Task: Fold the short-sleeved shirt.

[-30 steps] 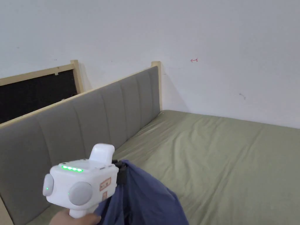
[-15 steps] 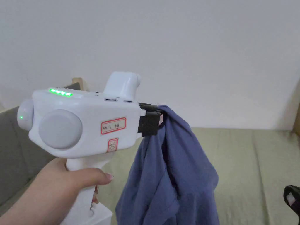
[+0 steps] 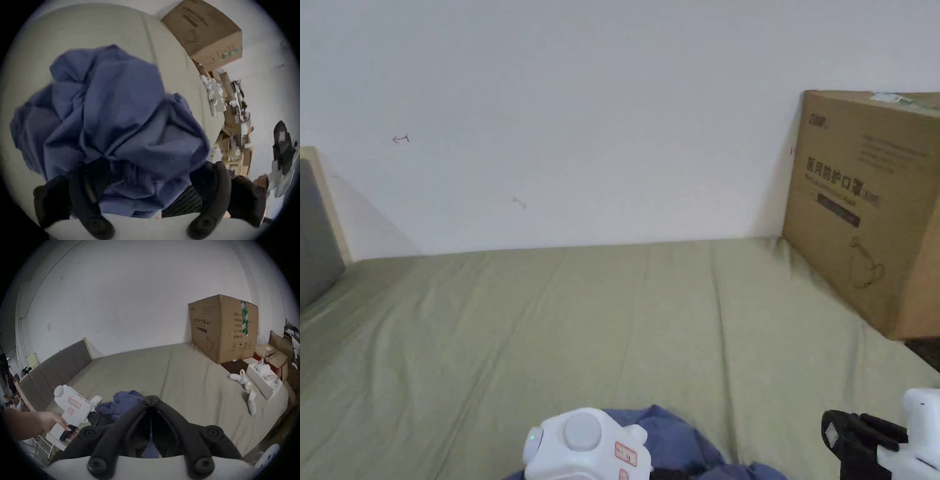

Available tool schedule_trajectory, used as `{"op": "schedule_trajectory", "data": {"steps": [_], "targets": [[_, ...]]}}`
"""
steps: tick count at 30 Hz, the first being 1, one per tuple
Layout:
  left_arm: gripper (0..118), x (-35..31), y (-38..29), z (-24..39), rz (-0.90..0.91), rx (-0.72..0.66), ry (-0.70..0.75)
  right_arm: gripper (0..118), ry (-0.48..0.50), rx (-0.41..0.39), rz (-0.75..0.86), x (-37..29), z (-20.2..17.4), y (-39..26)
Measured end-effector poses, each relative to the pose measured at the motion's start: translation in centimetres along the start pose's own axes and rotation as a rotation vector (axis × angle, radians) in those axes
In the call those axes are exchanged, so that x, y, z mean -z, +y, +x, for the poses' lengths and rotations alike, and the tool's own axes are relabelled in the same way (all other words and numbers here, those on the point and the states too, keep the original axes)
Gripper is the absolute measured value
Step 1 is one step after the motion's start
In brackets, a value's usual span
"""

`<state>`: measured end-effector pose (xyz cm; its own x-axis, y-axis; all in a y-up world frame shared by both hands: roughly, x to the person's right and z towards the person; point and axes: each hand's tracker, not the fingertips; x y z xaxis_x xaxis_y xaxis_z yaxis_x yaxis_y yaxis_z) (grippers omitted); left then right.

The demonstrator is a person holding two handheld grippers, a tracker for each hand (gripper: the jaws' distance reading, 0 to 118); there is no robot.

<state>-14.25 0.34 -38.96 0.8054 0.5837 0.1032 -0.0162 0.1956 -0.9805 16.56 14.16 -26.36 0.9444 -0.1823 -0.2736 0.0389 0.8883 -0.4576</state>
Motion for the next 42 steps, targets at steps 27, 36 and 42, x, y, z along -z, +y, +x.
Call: {"op": "schedule_trajectory", "data": {"steps": [27,36,42], "targets": [[0,-21.2,-17.1,3.9,1.297,0.248,0.518,0,-0.091,-0.016,0.409,-2.2,-6.3,3.5],[0,-21.8,-4.1,-2.2,0.639,0.010,0.401,0,-0.035,-0.036,0.334,-1.0,-6.4,4.5],[55,-14.0,3.1,-12.0,0.389,-0.109,0.509,0,-0.005,-0.070,0.235,2.1,-5.4,4.0]]}}
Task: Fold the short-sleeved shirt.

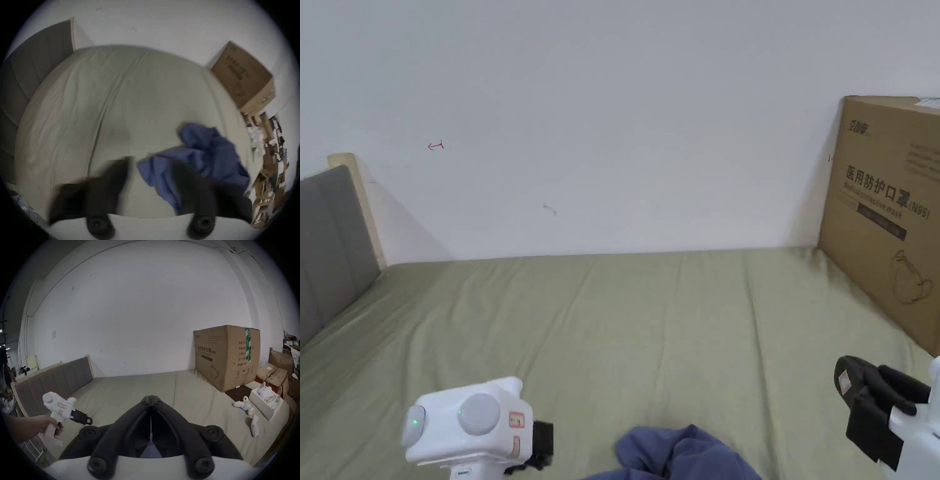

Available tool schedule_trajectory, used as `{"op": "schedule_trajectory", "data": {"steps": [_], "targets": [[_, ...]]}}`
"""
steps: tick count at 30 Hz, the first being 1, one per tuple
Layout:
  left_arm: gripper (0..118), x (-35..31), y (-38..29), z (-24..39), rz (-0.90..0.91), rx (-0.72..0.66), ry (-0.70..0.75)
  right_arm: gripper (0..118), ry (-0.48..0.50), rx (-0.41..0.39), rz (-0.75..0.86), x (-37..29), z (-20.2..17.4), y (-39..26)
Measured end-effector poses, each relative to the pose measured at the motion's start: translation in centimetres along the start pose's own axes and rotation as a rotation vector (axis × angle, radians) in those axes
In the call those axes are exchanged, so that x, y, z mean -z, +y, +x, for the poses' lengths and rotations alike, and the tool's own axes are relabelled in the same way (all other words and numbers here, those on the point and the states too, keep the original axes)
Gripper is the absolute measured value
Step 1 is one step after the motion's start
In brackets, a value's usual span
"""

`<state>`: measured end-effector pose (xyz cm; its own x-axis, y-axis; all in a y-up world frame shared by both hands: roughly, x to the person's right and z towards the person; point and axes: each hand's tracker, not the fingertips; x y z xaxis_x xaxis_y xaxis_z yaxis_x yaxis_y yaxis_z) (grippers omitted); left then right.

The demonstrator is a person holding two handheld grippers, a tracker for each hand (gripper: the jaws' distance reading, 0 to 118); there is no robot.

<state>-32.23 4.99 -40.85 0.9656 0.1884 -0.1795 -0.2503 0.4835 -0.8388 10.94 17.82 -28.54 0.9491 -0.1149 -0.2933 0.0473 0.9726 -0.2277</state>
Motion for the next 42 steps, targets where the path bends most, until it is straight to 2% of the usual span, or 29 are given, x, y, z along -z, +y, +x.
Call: {"op": "schedule_trajectory", "data": {"steps": [1,2,6,8,9,10,11,12,13,14,15,16,17,19,20,21,22,23,25,29,31,32,33,34,35,36,38,42], "targets": [[95,1.7,0.0,-0.2,-0.021,-0.008,0.012,0,-0.002,-0.008,-0.018,0.5,0.2,-0.2],[110,3.1,-0.5,-0.3,-0.045,-0.012,0.003,0,-0.002,-0.014,-0.033,1.0,0.4,-0.5],[107,8.6,-2.0,0.3,-0.144,-0.017,-0.005,0,-0.012,-0.020,-0.082,2.2,1.2,-1.4],[110,10.3,-3.4,1.6,-0.171,0.066,0.026,0,-0.018,-0.010,-0.103,2.5,1.6,-1.7],[107,9.8,-3.6,2.3,-0.109,0.156,0.080,0,-0.020,-0.006,-0.113,2.7,1.8,-1.8],[92,8.8,-4.2,3.2,-0.061,0.180,0.085,0,-0.025,-0.004,-0.121,2.9,1.9,-2.0],[66,7.4,-4.7,3.7,0.005,0.189,0.074,0,-0.029,-0.003,-0.127,3.0,1.9,-2.1],[16,6.2,-5.3,4.1,0.061,0.200,0.079,0,-0.029,-0.001,-0.131,3.2,2.0,-2.3],[3,5.1,-6.0,4.3,0.112,0.214,0.062,0,-0.027,0.000,-0.137,3.6,2.1,-2.4],[3,4.0,-6.7,4.5,0.128,0.239,0.109,0,-0.013,0.001,-0.146,4.1,2.1,-2.6],[3,2.7,-7.0,3.6,0.121,0.212,-0.062,0,0.051,0.012,-0.160,4.7,2.2,-2.7],[3,1.2,-7.5,2.8,0.148,0.158,-0.163,0,0.132,0.032,-0.185,5.7,2.3,-2.6],[3,-0.6,-8.3,2.2,0.223,0.114,-0.155,0,0.186,0.060,-0.226,7.0,2.3,-2.5],[3,-3.5,-9.1,1.3,0.345,0.099,-0.054,4,0.214,0.092,-0.320,10.4,1.9,-2.2],[3,-4.8,-9.6,0.5,0.366,0.077,-0.067,31,0.201,0.101,-0.394,12.8,1.6,-2.1],[3,-5.9,-10.1,-0.3,0.371,0.036,-0.104,87,0.179,0.104,-0.477,15.5,1.1,-2.2],[3,-6.7,-10.5,-0.7,0.378,0.000,-0.131,110,0.174,0.114,-0.562,18.3,0.8,-2.5],[3,-7.3,-11.0,-1.2,0.370,-0.033,-0.150,111,0.188,0.119,-0.674,21.4,0.6,-3.2],[3,-8.1,-11.9,-2.1,0.353,-0.040,-0.143,111,0.187,0.102,-0.781,26.1,-0.3,-4.8],[3,-8.5,-12.9,-2.8,0.327,-0.009,-0.100,110,0.140,-0.069,-1.043,33.6,-2.3,-8.2],[3,-8.3,-13.3,-3.0,0.314,-0.011,-0.097,105,0.133,-0.118,-1.104,35.6,-3.0,-10.0],[3,-8.1,-13.5,-3.2,0.307,-0.019,-0.094,98,0.130,-0.144,-1.118,36.0,-3.2,-10.6],[3,-8.0,-13.7,-3.4,0.299,-0.029,-0.093,72,0.136,-0.164,-1.124,36.4,-3.2,-10.9],[3,-7.8,-13.9,-3.5,0.293,-0.038,-0.093,25,0.150,-0.145,-1.083,36.1,-2.9,-10.5],[3,-7.8,-14.2,-3.6,0.289,-0.044,-0.091,0,0.167,-0.122,-1.023,35.4,-2.8,-10.0],[3,-7.8,-14.3,-3.7,0.287,-0.048,-0.087,0,0.130,-0.090,-0.957,35.0,-2.4,-8.4],[3,-8.1,-14.5,-4.1,0.290,-0.062,-0.087,0,0.173,-0.036,-0.875,33.9,-1.1,-4.8],[3,-10.8,-13.3,-4.7,0.356,-0.054,-0.079,0,0.214,-0.103,-0.751,27.2,1.8,1.2]]}}
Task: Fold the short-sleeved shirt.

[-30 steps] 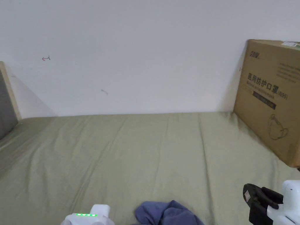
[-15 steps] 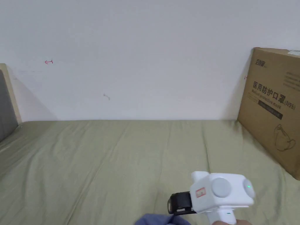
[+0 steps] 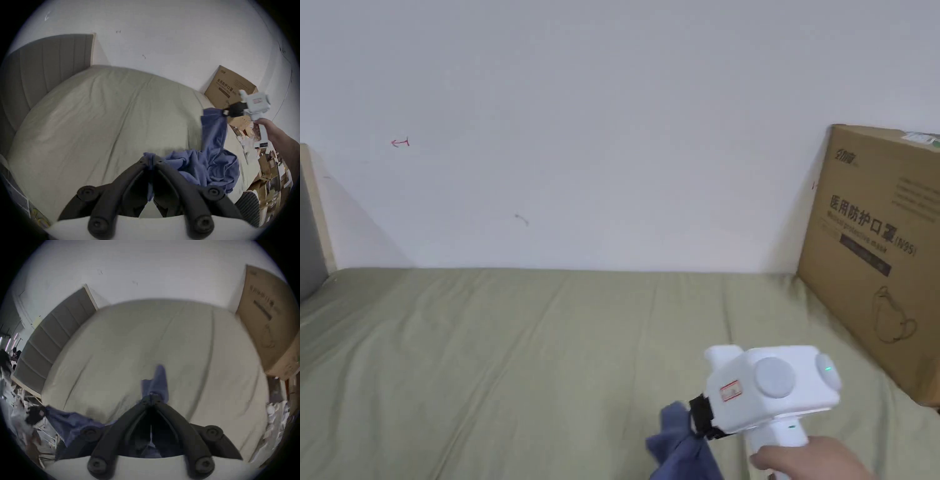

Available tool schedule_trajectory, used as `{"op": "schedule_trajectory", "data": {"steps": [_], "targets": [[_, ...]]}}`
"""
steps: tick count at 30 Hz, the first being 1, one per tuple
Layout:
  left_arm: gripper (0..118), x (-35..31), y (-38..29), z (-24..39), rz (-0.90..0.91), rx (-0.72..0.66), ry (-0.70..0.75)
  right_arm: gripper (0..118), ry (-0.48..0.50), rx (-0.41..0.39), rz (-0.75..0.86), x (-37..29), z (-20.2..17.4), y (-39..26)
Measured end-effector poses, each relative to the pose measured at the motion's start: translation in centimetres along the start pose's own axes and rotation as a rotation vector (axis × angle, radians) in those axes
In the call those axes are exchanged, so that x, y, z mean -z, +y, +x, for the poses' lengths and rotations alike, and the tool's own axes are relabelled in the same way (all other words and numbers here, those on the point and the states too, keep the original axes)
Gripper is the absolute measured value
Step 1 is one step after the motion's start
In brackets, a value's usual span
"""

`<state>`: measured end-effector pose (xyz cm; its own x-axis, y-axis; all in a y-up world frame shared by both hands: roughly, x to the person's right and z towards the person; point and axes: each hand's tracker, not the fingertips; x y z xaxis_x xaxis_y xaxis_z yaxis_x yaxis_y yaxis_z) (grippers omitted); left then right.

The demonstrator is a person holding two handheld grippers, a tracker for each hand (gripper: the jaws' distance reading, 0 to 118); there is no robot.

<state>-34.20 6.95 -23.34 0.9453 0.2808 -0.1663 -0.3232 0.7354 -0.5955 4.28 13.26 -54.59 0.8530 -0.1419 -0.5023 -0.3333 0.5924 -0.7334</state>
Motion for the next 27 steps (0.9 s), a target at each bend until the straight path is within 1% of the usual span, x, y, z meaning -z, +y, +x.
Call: {"op": "schedule_trajectory", "data": {"steps": [1,5,8,10,12,14,16,17,20,23,27], "targets": [[3,-0.9,1.0,0.0,0.034,0.016,0.003,0,-0.020,0.001,0.047,-2.8,0.5,-0.2],[3,-4.7,6.5,0.4,0.161,0.087,0.001,0,-0.033,0.094,0.177,-13.1,3.3,-0.7],[3,-7.3,11.4,1.8,0.232,0.174,-0.019,0,-0.086,0.097,0.276,-19.6,4.4,-0.5],[3,-8.7,14.6,3.2,0.269,0.239,0.005,0,-0.114,0.111,0.348,-23.4,4.6,-0.2],[3,-10.1,17.7,4.1,0.298,0.236,-0.026,0,-0.135,0.138,0.406,-26.7,4.8,0.3],[3,-11.4,20.8,5.2,0.325,0.221,-0.043,0,-0.170,0.144,0.460,-30.1,3.9,0.6],[3,-12.4,23.6,6.1,0.347,0.226,-0.046,0,-0.178,0.127,0.495,-32.8,3.4,1.5],[3,-12.8,24.8,6.6,0.364,0.242,-0.044,0,-0.183,0.132,0.512,-33.7,3.9,2.4],[3,-13.5,28.1,7.5,0.382,0.267,-0.040,0,-0.214,0.133,0.565,-36.6,3.5,4.6],[3,-13.6,30.6,7.8,0.394,0.267,-0.045,0,-0.227,0.156,0.596,-38.2,3.9,7.6],[3,-12.2,33.5,7.5,0.405,0.246,-0.046,0,-0.288,0.144,0.634,-38.8,4.1,12.3]]}}
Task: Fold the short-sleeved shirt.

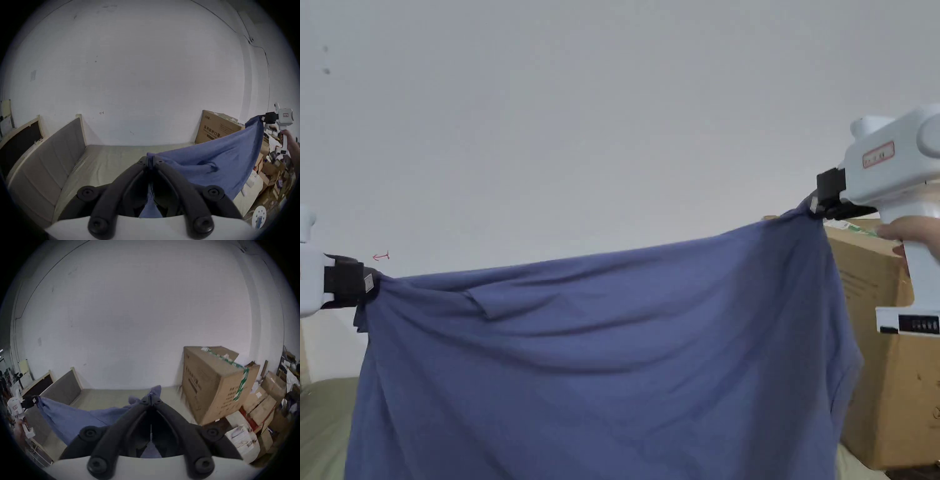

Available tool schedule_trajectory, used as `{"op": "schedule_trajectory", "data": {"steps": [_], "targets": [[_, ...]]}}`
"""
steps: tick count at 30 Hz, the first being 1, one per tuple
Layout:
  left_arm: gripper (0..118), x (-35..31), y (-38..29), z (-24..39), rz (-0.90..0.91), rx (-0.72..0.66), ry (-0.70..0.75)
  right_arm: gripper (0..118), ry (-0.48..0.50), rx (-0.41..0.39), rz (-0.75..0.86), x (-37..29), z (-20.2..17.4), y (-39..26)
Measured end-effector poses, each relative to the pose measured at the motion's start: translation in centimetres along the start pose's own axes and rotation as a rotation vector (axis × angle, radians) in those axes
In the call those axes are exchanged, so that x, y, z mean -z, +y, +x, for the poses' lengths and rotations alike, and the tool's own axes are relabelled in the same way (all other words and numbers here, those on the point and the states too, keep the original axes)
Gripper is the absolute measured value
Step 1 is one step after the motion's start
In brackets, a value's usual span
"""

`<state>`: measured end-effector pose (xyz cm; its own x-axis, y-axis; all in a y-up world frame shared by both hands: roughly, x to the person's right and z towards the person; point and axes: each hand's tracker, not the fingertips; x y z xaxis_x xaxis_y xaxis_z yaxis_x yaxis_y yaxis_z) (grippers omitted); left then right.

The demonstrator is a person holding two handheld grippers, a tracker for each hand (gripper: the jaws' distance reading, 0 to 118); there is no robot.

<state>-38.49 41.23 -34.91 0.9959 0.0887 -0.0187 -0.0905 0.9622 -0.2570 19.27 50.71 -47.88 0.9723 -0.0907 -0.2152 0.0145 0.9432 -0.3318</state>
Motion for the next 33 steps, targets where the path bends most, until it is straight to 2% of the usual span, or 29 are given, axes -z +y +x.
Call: {"op": "schedule_trajectory", "data": {"steps": [8,13,17,21,23,26,30,33], "targets": [[3,8.5,3.0,-2.2,0.039,-0.124,0.031,0,-0.061,0.032,0.100,8.4,-1.6,7.4],[3,12.9,5.7,-2.8,0.151,-0.140,0.087,0,-0.099,-0.018,0.197,12.0,-3.2,10.4],[3,15.7,6.9,-3.8,0.206,-0.196,0.090,0,-0.118,-0.030,0.243,14.4,-3.9,11.5],[3,19.2,6.0,-4.7,0.142,-0.225,0.126,0,-0.116,0.001,0.220,17.2,-4.0,10.0],[3,20.9,3.8,-4.8,0.074,-0.245,0.128,0,-0.122,-0.014,0.193,19.3,-4.2,7.3],[3,22.7,-2.6,-4.7,-0.030,-0.256,0.130,0,-0.126,-0.041,0.095,22.1,-3.6,-1.0],[3,23.6,-15.9,-4.7,-0.292,-0.328,0.138,0,-0.040,0.076,-0.161,24.6,-1.1,-16.2],[3,22.4,-25.5,-4.0,-0.531,-0.290,0.126,0,-0.046,0.093,-0.379,24.2,0.8,-28.5]]}}
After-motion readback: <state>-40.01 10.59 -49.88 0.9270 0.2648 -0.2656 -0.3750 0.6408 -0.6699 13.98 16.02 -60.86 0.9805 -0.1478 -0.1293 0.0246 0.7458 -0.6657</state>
